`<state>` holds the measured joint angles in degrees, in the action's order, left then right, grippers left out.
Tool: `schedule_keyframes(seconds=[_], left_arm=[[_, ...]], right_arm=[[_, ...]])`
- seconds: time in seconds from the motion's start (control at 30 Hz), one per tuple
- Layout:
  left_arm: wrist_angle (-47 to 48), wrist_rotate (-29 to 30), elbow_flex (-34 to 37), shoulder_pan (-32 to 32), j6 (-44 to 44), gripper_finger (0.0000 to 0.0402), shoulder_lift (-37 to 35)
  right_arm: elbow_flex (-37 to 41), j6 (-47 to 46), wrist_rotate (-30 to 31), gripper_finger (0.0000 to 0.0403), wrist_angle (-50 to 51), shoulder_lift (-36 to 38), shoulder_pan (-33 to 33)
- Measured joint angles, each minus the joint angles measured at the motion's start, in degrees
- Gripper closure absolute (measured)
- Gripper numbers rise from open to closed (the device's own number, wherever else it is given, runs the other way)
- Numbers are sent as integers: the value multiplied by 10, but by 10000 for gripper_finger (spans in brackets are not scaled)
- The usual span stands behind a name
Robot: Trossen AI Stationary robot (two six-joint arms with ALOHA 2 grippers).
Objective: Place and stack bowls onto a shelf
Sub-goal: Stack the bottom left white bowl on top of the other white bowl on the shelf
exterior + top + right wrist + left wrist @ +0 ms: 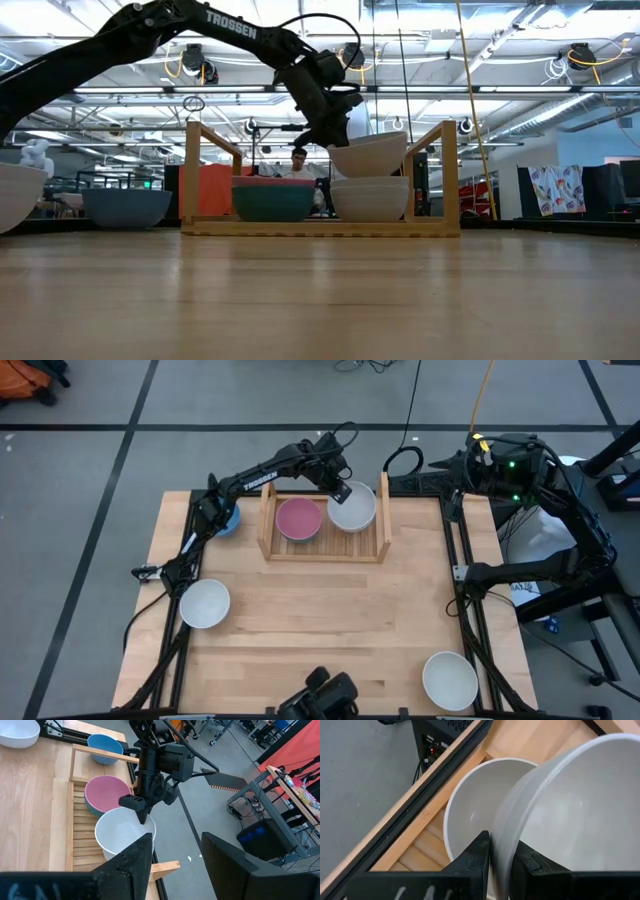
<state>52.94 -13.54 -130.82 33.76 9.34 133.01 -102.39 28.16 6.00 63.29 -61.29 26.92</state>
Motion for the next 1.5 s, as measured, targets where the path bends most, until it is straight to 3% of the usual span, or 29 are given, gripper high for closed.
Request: schedule_keyframes(seconds=[0.47,0.57,0.73,1.03,1.27,1.5], left_arm=[[-76,20,0,-5,34,355,1],[-42,6,0,-3,45,355,1],[5,35,0,-2,19,355,1],[4,35,0,-4,0,357,1],[5,30,0,-5,-15,392,1],[5,30,0,-14,-18,343,1]], right_arm=[[0,-3,0,238,0,0,0],[0,-3,0,238,0,0,0],[0,-2,0,238,0,0,0],[0,0,0,238,0,0,0],[0,0,0,238,0,0,0],[0,0,0,238,0,0,0]])
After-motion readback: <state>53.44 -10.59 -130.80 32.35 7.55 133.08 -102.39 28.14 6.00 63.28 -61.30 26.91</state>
